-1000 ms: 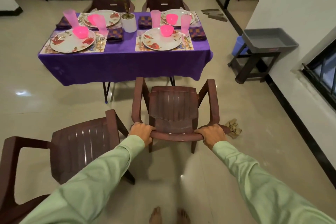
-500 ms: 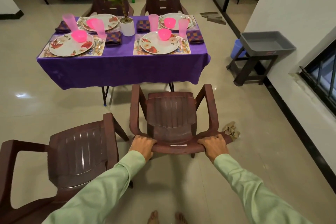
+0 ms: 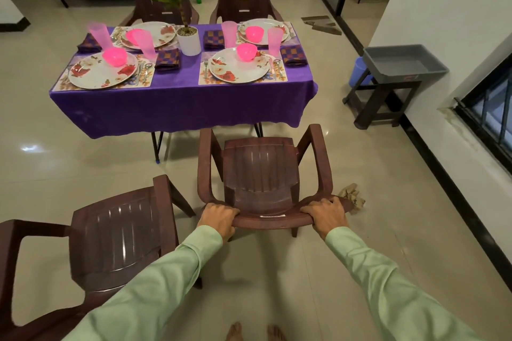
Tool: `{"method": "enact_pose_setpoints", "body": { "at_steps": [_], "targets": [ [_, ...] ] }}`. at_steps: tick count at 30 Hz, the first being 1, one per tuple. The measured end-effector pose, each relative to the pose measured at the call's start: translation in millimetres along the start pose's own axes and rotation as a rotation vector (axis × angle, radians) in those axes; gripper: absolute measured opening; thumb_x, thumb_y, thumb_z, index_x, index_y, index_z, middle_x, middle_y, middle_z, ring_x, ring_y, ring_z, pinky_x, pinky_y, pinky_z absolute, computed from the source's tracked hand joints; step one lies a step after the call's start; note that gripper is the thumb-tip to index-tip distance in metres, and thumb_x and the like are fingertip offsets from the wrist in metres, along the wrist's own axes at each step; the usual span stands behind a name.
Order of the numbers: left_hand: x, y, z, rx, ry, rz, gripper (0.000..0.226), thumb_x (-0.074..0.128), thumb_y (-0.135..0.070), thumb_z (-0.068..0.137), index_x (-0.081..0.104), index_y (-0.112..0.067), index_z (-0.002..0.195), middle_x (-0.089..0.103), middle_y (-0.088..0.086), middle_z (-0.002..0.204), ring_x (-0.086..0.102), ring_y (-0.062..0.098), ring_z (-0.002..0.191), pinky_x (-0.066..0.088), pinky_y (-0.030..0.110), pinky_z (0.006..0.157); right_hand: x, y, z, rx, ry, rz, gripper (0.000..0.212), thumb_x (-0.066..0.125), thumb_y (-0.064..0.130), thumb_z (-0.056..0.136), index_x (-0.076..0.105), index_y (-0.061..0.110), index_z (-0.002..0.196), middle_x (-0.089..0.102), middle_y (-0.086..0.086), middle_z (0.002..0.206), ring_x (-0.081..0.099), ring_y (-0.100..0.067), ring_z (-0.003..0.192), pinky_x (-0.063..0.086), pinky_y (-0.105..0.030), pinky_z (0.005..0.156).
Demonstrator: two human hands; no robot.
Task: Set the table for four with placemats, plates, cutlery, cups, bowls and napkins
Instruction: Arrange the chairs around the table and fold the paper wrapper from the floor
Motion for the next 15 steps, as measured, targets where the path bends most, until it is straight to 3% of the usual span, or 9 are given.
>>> {"method": "enact_pose_setpoints", "body": {
  "at_steps": [15],
  "targets": [
    [-7.1, -0.3, 12.0, -0.069, 0.024, -0.003, 0.034, 0.055, -0.023, 0.085, 0.065, -0.029, 0.116, 0.072, -0.002, 0.102, 0.068, 0.025, 0.094, 0.049, 0.035, 0.084, -2.9, -9.6, 20.3, -0.014, -0.013, -0.002, 0.047, 0.046, 0.012, 0.090, 0.061, 0.042, 0.122, 0.068, 0.012, 0.114, 0.060, -0.018, 0.109, 0.034, -0.041, 0.095]
  ]
}}
Point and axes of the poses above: each hand's wrist, its own z-axis towards the middle knuckle, its own x-axis out of the palm, y = z × x, the point moved 6 cm from there along z, towards the middle knuckle
